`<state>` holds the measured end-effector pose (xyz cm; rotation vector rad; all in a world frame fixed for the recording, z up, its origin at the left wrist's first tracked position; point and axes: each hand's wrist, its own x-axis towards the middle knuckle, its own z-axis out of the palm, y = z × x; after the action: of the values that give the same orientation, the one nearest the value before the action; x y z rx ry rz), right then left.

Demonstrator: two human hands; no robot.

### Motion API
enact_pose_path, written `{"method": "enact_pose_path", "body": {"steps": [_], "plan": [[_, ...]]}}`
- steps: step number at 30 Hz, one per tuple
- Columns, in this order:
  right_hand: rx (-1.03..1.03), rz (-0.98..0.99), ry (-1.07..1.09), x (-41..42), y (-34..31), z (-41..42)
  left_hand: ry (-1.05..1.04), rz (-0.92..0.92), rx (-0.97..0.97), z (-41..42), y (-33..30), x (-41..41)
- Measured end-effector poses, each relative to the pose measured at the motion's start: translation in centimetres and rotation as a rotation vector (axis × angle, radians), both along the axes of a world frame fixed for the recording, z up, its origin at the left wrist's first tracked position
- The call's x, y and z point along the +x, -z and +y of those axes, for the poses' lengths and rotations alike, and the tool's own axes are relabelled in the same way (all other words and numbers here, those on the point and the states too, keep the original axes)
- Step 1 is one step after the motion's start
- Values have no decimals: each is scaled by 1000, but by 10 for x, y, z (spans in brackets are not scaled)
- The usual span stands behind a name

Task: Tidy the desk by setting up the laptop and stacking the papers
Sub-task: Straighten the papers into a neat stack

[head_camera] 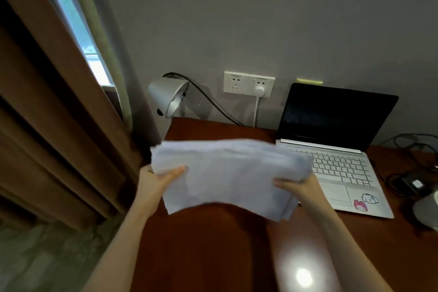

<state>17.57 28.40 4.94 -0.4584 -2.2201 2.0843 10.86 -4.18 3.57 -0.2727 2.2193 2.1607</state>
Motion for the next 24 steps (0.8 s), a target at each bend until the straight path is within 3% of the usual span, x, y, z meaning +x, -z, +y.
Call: {"method": "enact_pose_path", "body": {"steps": [5, 11, 24], "plan": [[-48, -12, -30, 20, 29, 6, 99, -60, -58, -8, 34, 16], [-217, 6, -18, 18, 37, 1, 157, -3, -103, -1, 41, 12], [-266, 17, -27, 35, 54, 7, 15, 179, -36, 7, 36, 32]]}}
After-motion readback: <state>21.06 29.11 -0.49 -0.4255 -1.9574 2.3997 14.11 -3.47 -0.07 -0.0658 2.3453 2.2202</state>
